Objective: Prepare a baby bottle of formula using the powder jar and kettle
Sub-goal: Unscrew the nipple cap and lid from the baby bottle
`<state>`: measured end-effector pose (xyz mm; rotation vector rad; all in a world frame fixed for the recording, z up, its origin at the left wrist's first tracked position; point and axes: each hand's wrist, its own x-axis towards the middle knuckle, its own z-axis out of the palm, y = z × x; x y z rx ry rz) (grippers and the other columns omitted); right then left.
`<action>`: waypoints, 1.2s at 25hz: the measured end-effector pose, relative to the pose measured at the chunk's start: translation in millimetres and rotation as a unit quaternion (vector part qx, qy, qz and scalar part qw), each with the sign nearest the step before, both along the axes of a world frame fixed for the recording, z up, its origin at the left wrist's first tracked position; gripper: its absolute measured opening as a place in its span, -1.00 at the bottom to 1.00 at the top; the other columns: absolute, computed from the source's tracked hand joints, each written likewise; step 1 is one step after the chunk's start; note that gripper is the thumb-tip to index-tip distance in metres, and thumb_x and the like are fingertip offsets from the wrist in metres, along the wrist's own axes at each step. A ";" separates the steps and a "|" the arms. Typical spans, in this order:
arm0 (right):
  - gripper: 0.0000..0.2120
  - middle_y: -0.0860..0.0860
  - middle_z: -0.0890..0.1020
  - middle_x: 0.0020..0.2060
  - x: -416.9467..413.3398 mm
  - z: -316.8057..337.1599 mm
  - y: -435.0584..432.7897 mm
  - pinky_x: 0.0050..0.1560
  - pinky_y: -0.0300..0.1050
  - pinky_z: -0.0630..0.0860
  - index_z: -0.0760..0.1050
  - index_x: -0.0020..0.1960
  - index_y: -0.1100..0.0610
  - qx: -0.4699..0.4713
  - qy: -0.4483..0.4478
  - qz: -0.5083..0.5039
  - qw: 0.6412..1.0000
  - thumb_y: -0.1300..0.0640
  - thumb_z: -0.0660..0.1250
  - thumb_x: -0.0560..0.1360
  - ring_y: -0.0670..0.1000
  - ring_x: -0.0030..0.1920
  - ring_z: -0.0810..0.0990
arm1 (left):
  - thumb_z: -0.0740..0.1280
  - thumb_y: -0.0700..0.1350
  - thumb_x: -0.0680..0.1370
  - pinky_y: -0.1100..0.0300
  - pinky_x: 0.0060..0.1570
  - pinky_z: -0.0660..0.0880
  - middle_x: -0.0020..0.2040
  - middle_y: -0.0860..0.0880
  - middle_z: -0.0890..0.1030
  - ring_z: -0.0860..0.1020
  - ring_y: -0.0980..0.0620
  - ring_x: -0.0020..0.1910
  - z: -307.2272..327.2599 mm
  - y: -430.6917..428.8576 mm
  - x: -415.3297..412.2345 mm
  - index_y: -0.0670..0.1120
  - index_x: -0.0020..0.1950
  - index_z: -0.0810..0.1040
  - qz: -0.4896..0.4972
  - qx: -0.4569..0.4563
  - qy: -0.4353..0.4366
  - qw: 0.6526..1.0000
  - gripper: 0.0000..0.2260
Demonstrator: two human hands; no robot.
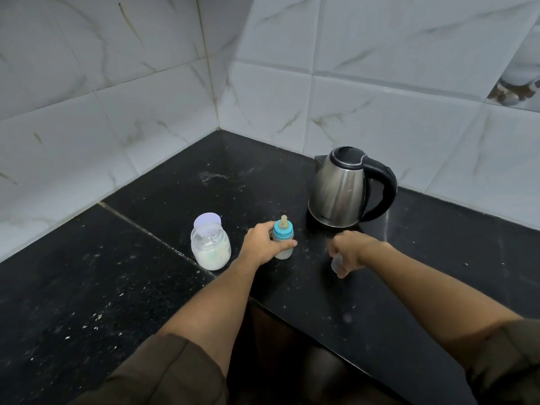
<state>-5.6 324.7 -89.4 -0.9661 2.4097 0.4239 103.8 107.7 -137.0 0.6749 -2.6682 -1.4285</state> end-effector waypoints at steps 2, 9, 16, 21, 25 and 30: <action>-0.60 0.06 0.62 0.17 0.5 -8.3 1.2 0.10 0.06 0.66 0.58 0.23 0.06 0.003 0.003 -0.003 1.000 0.02 0.53 0.44 0.14 0.12 0.62 | 0.64 0.12 0.39 0.04 0.31 0.51 0.27 0.07 0.66 0.58 0.08 0.25 0.6 0.2 0.8 0.01 0.40 0.57 0.002 0.002 0.001 1.000 -0.38; -0.29 -0.02 0.54 0.27 -7.2 9.1 -29.5 0.01 -0.03 0.51 0.42 0.46 -0.04 -0.132 0.047 0.007 0.990 -0.34 0.44 0.43 0.07 0.21 0.59 | 0.65 0.14 0.35 -0.02 0.34 0.51 0.27 0.09 0.66 0.58 0.09 0.27 2.8 2.3 3.9 0.02 0.42 0.56 0.009 0.019 -0.003 1.000 -0.32; -0.46 -0.07 0.64 -0.03 16.2 31.1 -103.1 -0.04 0.00 0.63 0.60 0.19 0.00 -0.256 0.024 -0.019 0.966 -0.32 0.42 0.36 0.02 -0.03 0.63 | 0.65 0.11 0.34 0.02 0.11 0.62 -0.07 0.10 0.72 0.66 0.11 -0.02 4.2 1.0 3.8 0.02 0.13 0.65 0.003 -0.005 -0.014 1.000 -0.56; -0.51 0.00 0.68 -0.17 16.5 22.7 -113.2 -0.18 -0.06 0.66 0.63 -0.01 0.10 -0.249 0.065 -0.042 0.966 -0.30 0.53 0.35 0.02 -0.17 0.68 | 0.63 0.06 0.39 0.00 0.15 0.60 -0.06 0.07 0.72 0.67 0.06 0.01 5.0 -2.6 2.5 0.00 0.14 0.67 -0.005 -0.012 -0.027 1.000 -0.63; -0.55 0.02 0.70 -0.19 13.2 25.9 -119.8 -0.18 -0.06 0.67 0.63 -0.07 0.13 -0.228 0.051 -0.028 0.972 -0.23 0.60 0.32 0.03 -0.19 0.69 | 0.62 0.06 0.39 0.03 0.16 0.59 -0.07 0.10 0.71 0.66 0.10 0.00 1.9 -4.9 0.3 0.05 0.14 0.66 -0.009 -0.021 -0.034 0.999 -0.63; -0.66 -0.01 0.64 0.04 9.6 36.1 -119.4 0.02 -0.02 0.66 0.67 0.11 0.07 -0.181 0.035 0.090 0.979 -0.05 0.58 0.40 0.03 0.02 0.64 | 0.62 0.10 0.35 0.02 0.15 0.61 -0.08 0.12 0.72 0.66 0.13 0.00 -0.7 -7.0 -3.5 0.07 0.09 0.67 -0.007 -0.031 -0.037 0.999 -0.63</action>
